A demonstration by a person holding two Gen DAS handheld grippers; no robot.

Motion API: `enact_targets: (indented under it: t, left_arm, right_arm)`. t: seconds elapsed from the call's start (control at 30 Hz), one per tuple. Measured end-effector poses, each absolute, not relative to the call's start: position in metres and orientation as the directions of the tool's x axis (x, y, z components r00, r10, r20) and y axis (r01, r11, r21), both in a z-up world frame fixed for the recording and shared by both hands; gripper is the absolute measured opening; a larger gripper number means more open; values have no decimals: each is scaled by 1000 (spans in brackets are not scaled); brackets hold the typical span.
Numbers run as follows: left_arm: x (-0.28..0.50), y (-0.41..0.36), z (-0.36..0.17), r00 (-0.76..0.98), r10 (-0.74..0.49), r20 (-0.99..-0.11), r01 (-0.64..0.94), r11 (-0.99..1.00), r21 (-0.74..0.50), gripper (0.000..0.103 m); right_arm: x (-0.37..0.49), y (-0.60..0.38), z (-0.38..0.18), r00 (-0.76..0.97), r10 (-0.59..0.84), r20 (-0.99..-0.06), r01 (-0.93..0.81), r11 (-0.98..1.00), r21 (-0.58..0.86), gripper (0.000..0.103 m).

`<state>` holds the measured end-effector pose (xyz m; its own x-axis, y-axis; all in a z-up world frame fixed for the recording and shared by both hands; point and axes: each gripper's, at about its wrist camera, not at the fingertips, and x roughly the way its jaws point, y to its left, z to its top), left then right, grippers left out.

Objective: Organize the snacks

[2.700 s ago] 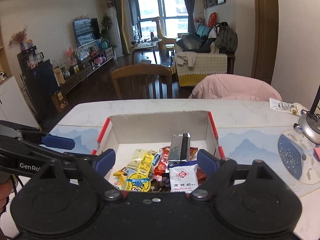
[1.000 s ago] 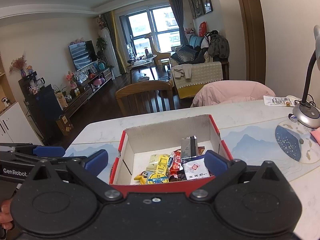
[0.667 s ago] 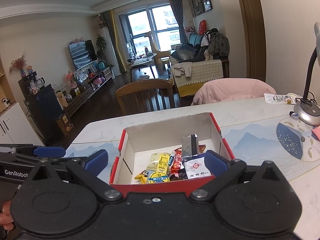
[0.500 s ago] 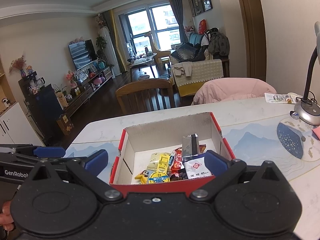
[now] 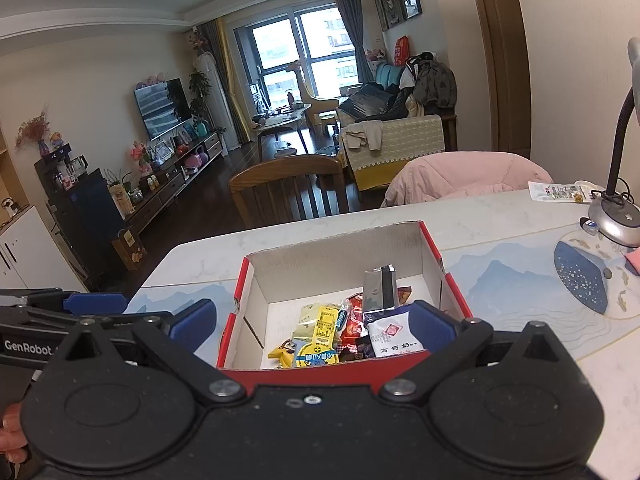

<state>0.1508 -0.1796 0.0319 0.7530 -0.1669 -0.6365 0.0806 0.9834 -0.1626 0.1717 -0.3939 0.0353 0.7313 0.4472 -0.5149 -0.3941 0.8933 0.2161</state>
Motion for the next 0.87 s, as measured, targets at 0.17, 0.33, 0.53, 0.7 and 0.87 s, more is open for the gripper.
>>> enact_targets:
  t: [0.17, 0.33, 0.53, 0.7, 0.87]
  left_arm:
    - [151, -180, 32, 758, -162, -632, 80, 984, -156, 94]
    - [151, -180, 33, 755, -158, -636, 76, 985, -155, 95]
    - [154, -179, 30, 747, -156, -646, 63, 984, -165, 95]
    - [154, -177, 28, 743, -155, -651, 55, 984, -171, 95]
    - [153, -175, 28, 739, -165, -653, 60, 982, -180, 94]
  right_arm:
    - [172, -394, 35, 731, 448, -515, -394, 893, 217, 103]
    - [171, -392, 35, 730, 449, -516, -395, 893, 219, 103]
    - [174, -391, 32, 721, 453, -524, -395, 891, 226, 103]
    - [173, -389, 31, 720, 452, -527, -394, 891, 226, 103]
    - [168, -387, 31, 725, 443, -528, -383, 896, 225, 103]
